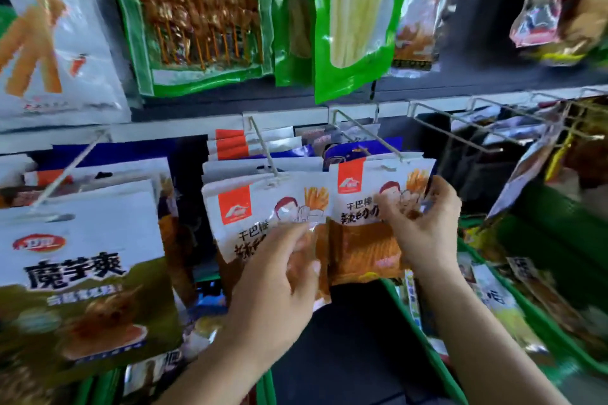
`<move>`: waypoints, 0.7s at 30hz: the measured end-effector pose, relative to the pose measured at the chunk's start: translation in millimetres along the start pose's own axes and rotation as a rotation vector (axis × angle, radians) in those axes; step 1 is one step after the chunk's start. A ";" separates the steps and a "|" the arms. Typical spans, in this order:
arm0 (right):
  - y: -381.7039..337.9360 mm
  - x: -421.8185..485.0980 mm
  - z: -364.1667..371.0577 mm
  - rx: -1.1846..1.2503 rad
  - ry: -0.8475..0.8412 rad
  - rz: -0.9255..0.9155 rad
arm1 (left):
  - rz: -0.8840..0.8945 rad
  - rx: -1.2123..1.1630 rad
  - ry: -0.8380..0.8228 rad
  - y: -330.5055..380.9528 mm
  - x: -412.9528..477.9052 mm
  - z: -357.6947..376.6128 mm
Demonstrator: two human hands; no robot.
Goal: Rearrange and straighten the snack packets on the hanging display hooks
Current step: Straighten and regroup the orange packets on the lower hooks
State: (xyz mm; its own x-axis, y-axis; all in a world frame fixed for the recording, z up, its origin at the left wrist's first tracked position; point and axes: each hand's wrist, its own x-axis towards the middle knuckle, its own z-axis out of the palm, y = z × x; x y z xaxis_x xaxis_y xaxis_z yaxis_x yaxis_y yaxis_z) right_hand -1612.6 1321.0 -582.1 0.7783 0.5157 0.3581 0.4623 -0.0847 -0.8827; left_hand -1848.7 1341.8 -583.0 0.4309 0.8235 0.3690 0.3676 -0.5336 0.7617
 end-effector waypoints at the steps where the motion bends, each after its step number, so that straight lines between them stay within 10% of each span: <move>1: 0.8 2.8 1.4 0.085 -0.051 0.021 | 0.010 0.015 0.013 -1.5 -1.3 1.0; 21: -20.8 -20.9 -47.7 0.451 -0.096 0.161 | 0.106 0.204 -0.026 -27.6 -14.1 -26.7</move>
State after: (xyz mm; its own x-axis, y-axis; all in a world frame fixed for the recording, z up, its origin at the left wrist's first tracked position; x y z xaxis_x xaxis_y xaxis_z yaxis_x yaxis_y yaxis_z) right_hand -1618.3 1271.3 -556.7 0.7721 0.6048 0.1953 0.0928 0.1966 -0.9761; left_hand -1887.0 1350.1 -595.0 0.4965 0.7567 0.4253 0.4771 -0.6473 0.5945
